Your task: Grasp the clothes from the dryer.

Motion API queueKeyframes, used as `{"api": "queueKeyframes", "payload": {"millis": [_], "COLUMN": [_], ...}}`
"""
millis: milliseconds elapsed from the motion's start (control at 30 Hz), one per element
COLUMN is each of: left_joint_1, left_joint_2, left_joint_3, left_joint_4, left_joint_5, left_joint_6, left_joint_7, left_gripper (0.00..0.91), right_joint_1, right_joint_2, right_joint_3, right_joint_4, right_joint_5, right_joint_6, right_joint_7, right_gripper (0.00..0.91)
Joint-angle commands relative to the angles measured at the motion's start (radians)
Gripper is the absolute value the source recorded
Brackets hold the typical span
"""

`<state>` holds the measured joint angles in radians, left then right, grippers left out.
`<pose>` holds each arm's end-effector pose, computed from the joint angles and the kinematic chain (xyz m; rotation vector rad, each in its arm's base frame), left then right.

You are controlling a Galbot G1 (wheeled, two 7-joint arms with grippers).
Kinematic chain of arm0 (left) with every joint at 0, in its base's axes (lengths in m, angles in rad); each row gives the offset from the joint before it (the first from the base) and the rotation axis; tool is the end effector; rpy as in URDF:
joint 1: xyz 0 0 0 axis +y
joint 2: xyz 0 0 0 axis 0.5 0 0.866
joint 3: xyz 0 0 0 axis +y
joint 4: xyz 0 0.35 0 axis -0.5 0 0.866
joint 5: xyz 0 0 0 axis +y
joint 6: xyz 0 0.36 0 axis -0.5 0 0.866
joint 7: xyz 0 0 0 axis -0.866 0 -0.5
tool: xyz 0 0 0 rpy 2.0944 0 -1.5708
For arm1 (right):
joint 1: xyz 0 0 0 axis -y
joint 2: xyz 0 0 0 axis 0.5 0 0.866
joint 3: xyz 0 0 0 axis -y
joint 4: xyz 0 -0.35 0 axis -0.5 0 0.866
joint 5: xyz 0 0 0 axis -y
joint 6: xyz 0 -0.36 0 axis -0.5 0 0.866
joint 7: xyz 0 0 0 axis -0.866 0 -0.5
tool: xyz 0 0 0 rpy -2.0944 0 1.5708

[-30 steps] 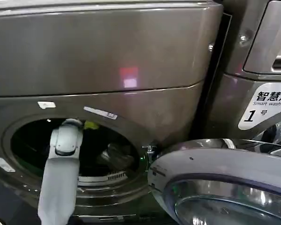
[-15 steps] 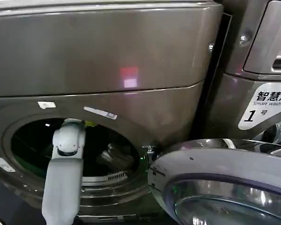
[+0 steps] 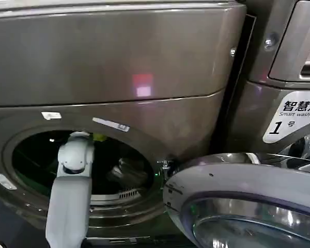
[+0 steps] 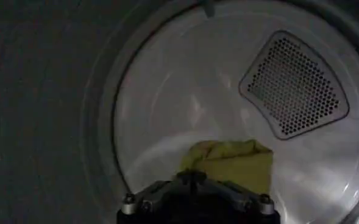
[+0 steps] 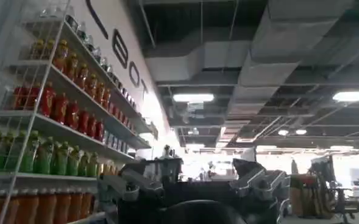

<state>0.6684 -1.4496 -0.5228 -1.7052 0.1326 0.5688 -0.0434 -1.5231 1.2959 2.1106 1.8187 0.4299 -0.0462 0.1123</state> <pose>0.4422 0.0362 -0.1464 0.2447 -3.0629 -0.3493 -0.0770 -0.4069 -0.1371 1.8861 2.0924 -0.4632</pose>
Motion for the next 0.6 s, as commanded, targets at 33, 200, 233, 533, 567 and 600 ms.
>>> {"api": "queueKeyframes", "payload": {"millis": [33,200,233,533,567,600], "left_joint_1": [0.002,0.003,0.004,0.006,0.007,0.007], "left_joint_2": [-0.003,-0.005,-0.005,-0.004,-0.004,-0.004], "left_joint_3": [0.004,0.006,0.006,0.008,0.008,0.008], "left_joint_4": [-0.002,-0.006,-0.007,-0.009,-0.009,-0.009], "left_joint_5": [-0.01,-0.011,-0.011,-0.018,-0.018,-0.019], "left_joint_6": [0.002,0.0,-0.001,-0.004,-0.006,-0.007], "left_joint_7": [-0.004,-0.002,-0.001,0.013,0.013,0.013], "left_gripper": [0.0,0.0,0.0,0.0,0.0,0.0], "right_joint_1": [0.002,0.007,0.007,0.004,0.003,0.003], "right_joint_2": [-0.004,-0.013,-0.013,-0.014,-0.013,-0.014], "right_joint_3": [0.013,0.02,0.021,0.028,0.03,0.03], "right_joint_4": [0.012,0.006,0.005,0.001,0.001,0.001], "right_joint_5": [0.003,0.001,0.001,-0.008,-0.009,-0.009], "right_joint_6": [-0.032,-0.033,-0.032,-0.036,-0.037,-0.038], "right_joint_7": [0.01,0.025,0.027,0.037,0.037,0.036], "right_gripper": [0.907,0.907,0.907,0.907,0.907,0.907]}}
